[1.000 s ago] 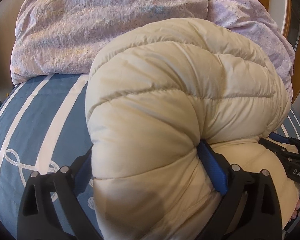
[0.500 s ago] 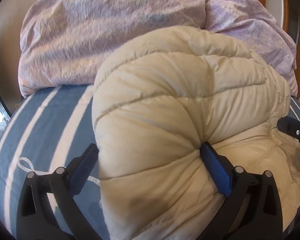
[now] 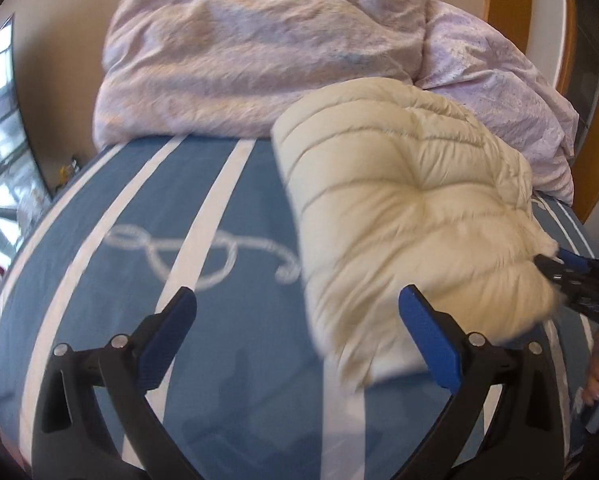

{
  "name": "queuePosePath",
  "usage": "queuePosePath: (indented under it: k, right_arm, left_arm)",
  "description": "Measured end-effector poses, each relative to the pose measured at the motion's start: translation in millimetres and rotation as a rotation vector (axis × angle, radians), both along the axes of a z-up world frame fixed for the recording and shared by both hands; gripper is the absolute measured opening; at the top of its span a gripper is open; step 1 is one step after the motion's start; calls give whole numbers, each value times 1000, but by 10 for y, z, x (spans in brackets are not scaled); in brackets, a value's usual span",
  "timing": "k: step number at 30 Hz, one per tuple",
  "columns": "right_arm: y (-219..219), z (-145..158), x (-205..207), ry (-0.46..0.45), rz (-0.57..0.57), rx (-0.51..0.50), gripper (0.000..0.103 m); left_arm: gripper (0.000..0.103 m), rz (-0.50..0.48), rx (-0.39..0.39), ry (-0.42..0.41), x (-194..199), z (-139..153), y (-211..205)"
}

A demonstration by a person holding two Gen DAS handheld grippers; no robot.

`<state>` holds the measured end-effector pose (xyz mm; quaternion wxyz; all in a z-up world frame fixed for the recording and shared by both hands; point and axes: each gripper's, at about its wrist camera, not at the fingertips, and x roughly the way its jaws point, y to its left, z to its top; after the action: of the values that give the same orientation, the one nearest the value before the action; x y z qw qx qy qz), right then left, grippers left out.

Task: Fold large clothes

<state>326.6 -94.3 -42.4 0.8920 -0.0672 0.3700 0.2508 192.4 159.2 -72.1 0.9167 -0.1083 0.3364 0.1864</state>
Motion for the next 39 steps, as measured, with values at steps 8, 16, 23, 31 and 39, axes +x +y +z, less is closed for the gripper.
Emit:
queuePosePath:
  k: [8, 16, 23, 31, 39]
  right_arm:
    - [-256, 175, -564, -1, -5, 85, 101]
    - [-512, 137, -1137, -11, -25, 74, 102]
    - [-643, 122, -1338, 32, -42, 120, 102]
    - [-552, 93, -1582, 12, -2, 92, 102]
    - [-571, 141, -1667, 12, 18, 120, 102]
  left_arm:
    - [101, 48, -33, 16, -547, -78, -175]
    - [101, -28, -23, -7, -789, -69, -545]
    - [101, -47, -21, 6, -874, -54, -718]
    - [101, -80, -27, 38, -957, -88, -880]
    - [101, -121, -43, 15, -1026, -4, -961]
